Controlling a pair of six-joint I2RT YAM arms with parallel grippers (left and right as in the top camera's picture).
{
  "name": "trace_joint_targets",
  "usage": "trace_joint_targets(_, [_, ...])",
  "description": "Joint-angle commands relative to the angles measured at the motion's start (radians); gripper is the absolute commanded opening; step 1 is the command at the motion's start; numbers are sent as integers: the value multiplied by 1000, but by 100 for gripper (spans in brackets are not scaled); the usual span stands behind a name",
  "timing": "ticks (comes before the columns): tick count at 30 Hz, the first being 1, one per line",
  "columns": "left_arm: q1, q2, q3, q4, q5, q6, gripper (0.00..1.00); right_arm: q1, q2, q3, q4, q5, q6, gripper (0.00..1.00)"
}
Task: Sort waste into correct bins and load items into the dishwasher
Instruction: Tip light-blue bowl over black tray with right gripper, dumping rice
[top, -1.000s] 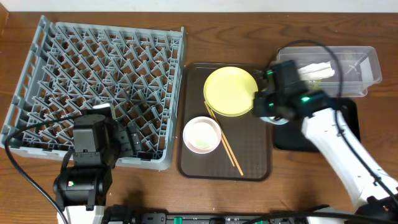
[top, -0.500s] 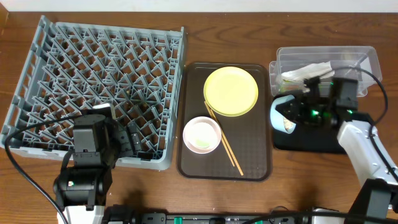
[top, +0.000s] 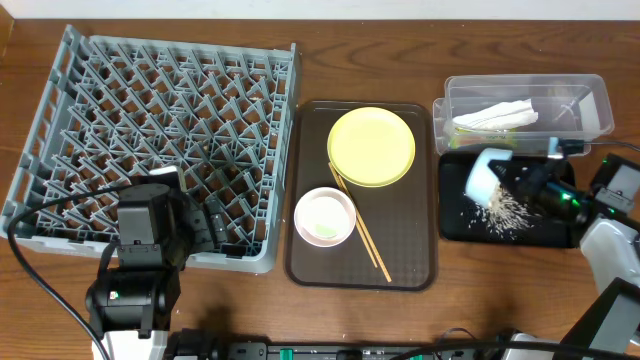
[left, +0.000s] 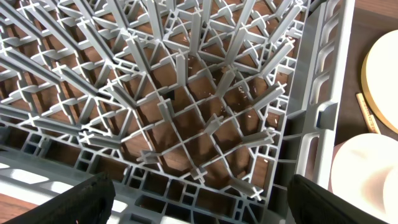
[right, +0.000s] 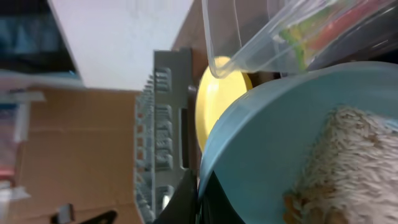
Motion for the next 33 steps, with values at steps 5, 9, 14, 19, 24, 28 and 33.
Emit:
trace_joint_targets(5, [3, -1, 19, -2, -8, -2, 92, -147, 6, -4, 65, -90, 228, 1])
trace_joint_targets(9, [3, -1, 19, -2, -8, -2, 91, -218, 6, -4, 86, -90, 318, 1])
trace_joint_targets(14, [3, -1, 19, -2, -8, -2, 91, -260, 6, -4, 85, -95, 369, 1])
trace_joint_targets(19, [3, -1, 19, -2, -8, -2, 91, -242, 6, -4, 85, -168, 372, 1])
trace_joint_targets(24, [3, -1, 19, -2, -8, -2, 91, -240, 6, -4, 85, -330, 390, 1])
trace_joint_targets(28, [3, -1, 19, -2, -8, -2, 91, -246, 6, -4, 85, -392, 433, 1])
trace_joint_targets(33, [3, -1, 19, -2, -8, -2, 91, -254, 6, -4, 90, -391, 433, 1])
